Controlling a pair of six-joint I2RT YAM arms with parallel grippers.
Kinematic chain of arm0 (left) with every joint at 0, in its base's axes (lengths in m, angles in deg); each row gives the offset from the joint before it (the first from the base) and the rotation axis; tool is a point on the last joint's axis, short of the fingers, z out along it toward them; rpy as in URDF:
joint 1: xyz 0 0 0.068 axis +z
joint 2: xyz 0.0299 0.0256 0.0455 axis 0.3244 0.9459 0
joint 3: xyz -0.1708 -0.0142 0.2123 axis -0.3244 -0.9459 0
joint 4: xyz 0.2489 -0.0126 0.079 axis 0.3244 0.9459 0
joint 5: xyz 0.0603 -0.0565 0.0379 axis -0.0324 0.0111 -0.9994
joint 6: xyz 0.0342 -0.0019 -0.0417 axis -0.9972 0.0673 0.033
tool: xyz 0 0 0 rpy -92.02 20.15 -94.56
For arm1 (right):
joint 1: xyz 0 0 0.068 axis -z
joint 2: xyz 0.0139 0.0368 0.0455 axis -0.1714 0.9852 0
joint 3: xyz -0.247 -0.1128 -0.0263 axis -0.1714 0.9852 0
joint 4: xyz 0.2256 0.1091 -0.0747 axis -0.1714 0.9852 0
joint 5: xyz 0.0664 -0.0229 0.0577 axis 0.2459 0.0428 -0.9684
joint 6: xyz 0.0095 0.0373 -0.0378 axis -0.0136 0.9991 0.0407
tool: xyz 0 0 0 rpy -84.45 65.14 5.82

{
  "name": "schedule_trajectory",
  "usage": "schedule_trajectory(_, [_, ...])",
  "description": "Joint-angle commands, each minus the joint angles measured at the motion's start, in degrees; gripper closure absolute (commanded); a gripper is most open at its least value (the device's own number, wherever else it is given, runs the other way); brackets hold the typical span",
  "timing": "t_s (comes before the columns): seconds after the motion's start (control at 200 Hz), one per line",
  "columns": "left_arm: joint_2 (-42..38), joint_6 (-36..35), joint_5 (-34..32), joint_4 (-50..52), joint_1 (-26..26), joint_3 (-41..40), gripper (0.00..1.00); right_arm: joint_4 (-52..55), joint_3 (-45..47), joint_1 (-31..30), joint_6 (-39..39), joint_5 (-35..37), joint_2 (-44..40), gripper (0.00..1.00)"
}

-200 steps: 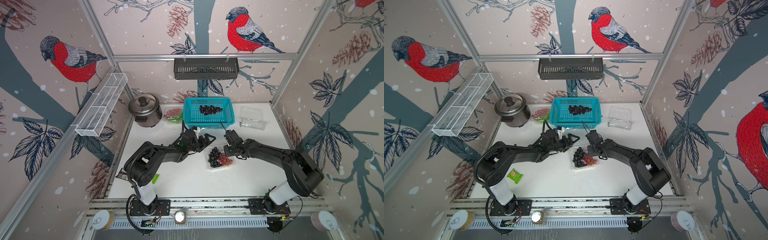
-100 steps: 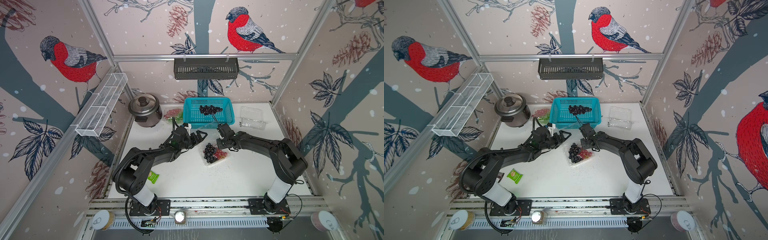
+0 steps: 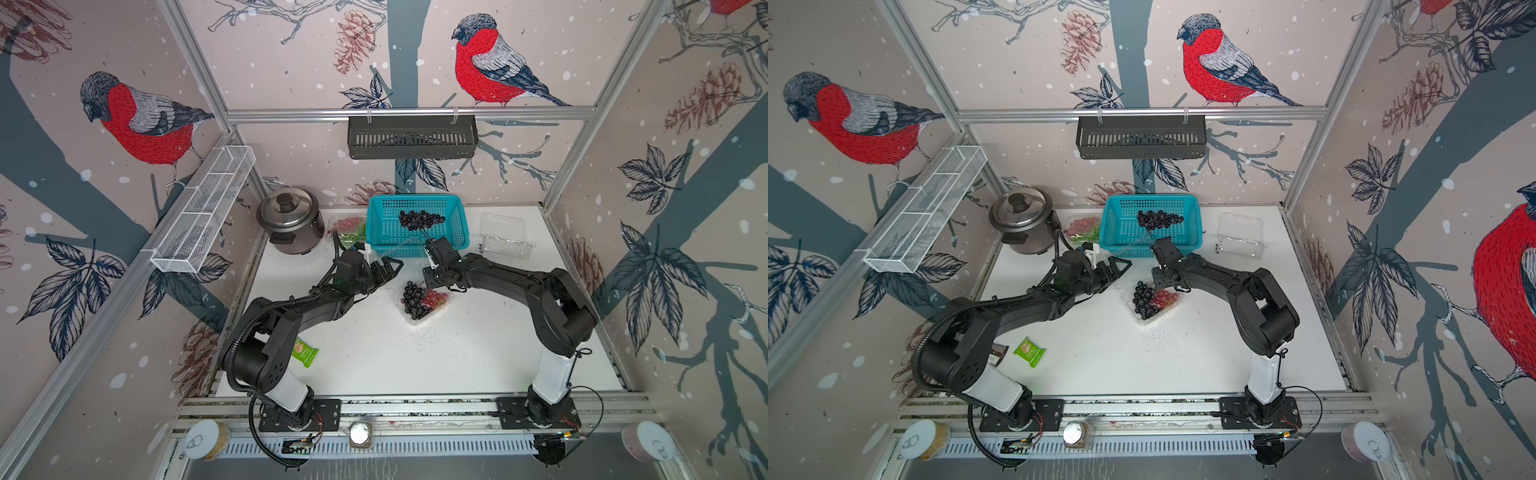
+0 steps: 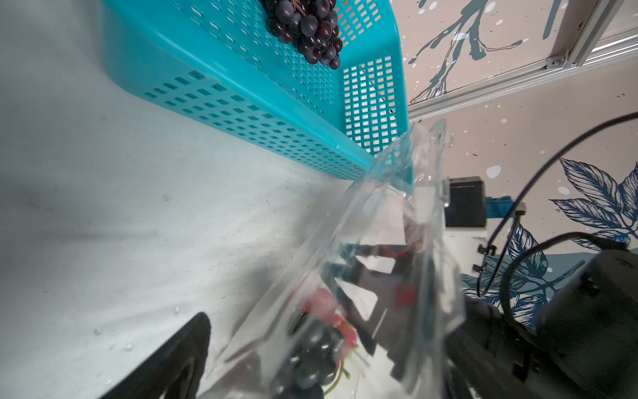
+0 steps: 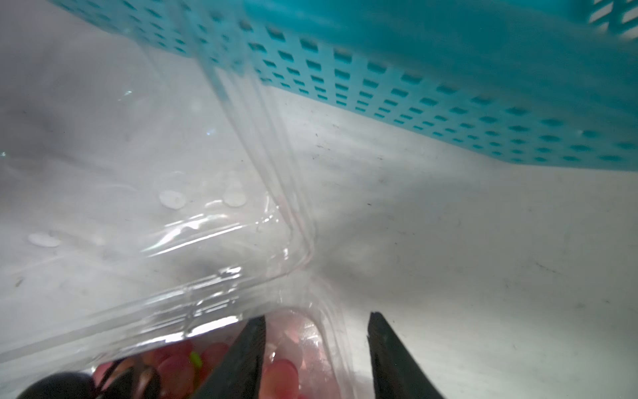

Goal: Pack grapes into containers
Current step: Adjust the packing box at the center of the board, then close the packing box at the center of the board.

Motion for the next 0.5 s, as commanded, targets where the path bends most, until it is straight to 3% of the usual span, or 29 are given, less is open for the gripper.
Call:
schedule_trajectory(0.0, [-0.15, -1.45, 0.27, -0.21, 0.08, 0.42, 0.03, -0.46, 0.59, 0.53, 1.03, -1.33, -2.47, 0.38])
schedule_trajectory(0.12, [-1.01, -2.09, 0.16, 0.56, 0.03, 0.7, 0.03, -0.36, 2.45, 1.72, 1.95, -2.47, -6.1, 0.29])
schedule_trajectory(0.285, [-2.06, -2.38, 0.6, 1.23, 0.03, 1.49, 0.03, -2.67, 8.96, 4.86, 4.88, -4.47, -13.75, 0.0])
schedule_trajectory(0.495, [-4.0, -2.77, 0.64, 2.65, -0.28, 1.95, 0.03, -8.92, 20.02, 13.73, 11.05, -18.21, -22.38, 0.0])
